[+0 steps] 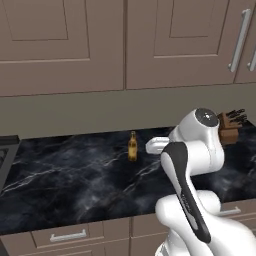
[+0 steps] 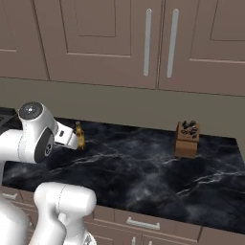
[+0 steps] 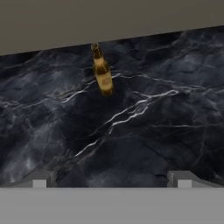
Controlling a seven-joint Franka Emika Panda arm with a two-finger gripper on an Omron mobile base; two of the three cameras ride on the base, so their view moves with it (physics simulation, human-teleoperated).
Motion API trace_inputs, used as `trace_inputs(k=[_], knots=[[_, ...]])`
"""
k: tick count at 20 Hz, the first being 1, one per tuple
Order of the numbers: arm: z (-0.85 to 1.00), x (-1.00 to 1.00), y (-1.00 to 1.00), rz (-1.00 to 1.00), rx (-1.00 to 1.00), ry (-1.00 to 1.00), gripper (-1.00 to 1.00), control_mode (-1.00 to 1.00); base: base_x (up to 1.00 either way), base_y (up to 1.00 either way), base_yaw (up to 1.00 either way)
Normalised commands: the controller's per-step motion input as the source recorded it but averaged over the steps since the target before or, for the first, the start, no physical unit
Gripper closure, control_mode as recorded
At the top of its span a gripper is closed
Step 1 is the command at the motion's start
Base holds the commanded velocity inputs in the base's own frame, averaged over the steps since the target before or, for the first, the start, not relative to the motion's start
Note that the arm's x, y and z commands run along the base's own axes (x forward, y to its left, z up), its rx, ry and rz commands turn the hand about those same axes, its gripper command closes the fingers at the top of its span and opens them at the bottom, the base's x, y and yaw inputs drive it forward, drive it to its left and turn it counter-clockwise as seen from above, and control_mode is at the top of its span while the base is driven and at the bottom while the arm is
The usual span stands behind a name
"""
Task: Move the drinks to the dining counter.
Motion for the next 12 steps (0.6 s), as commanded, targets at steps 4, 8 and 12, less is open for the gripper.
trace_inputs(k=[4,8,12], knots=[[-0.27,0.27,0.09,0.0,0.0,-0.05,-1.0,-1.0,0.0,0.0,0.0],[-0.34,0.16,0.03,0.0,0.0,-0.03,-1.0,-1.0,0.0,0.0,0.0],[-0.33,0.29,0.06,0.0,0.0,0.0,-1.0,-1.0,0.0,0.0,0.0]])
